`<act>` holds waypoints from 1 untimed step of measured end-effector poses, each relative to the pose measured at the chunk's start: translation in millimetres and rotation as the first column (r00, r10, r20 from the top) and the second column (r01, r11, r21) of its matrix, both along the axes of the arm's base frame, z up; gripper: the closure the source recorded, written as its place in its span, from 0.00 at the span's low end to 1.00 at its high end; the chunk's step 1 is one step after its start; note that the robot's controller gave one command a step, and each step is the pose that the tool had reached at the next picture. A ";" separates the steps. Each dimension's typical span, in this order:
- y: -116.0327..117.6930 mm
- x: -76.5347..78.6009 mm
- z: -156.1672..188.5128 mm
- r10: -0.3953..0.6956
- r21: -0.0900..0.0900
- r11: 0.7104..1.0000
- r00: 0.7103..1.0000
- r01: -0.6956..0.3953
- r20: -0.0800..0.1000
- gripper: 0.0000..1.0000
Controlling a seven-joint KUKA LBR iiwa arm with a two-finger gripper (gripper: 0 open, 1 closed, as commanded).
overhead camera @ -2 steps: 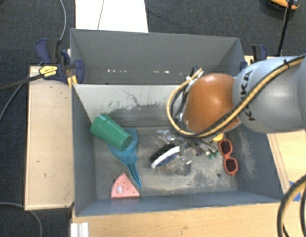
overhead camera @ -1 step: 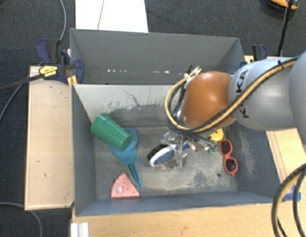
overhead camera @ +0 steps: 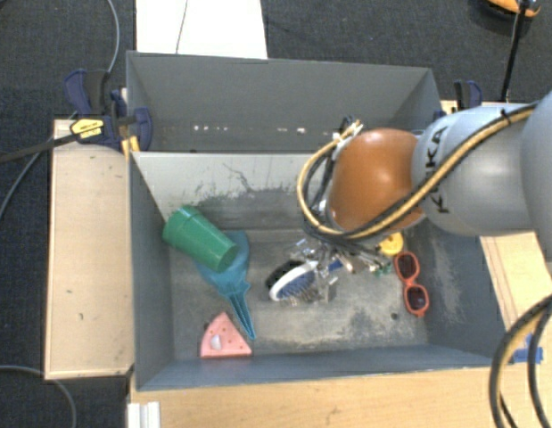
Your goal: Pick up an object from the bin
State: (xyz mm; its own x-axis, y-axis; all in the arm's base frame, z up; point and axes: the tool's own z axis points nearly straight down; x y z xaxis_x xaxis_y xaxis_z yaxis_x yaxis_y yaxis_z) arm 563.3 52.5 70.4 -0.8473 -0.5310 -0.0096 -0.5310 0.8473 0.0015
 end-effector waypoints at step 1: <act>4.0 5.7 136.1 0.011 0.001 1.000 1.000 -0.011 0.002 1.00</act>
Offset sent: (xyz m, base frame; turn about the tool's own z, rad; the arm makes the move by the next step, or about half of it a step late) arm 0.0000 0.0000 0.0000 0.0000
